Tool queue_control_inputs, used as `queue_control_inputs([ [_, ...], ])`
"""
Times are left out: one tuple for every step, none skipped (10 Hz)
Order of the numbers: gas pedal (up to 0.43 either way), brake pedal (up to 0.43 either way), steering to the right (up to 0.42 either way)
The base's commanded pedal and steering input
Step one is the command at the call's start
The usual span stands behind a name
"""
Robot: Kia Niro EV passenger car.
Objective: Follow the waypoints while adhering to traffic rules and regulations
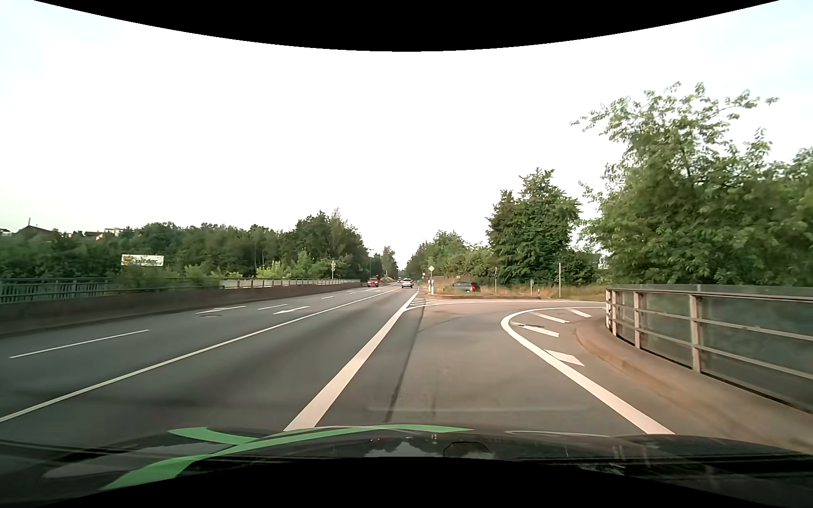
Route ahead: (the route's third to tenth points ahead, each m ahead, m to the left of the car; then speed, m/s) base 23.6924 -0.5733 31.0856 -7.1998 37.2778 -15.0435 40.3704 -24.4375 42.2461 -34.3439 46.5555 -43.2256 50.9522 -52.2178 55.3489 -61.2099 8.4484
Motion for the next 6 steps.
queue_control_inputs([
  [0.098, 0.0, 0.006],
  [0.098, 0.0, 0.008],
  [0.098, 0.0, 0.012],
  [0.098, 0.0, 0.015],
  [0.098, 0.0, 0.022],
  [0.098, 0.0, 0.028],
])
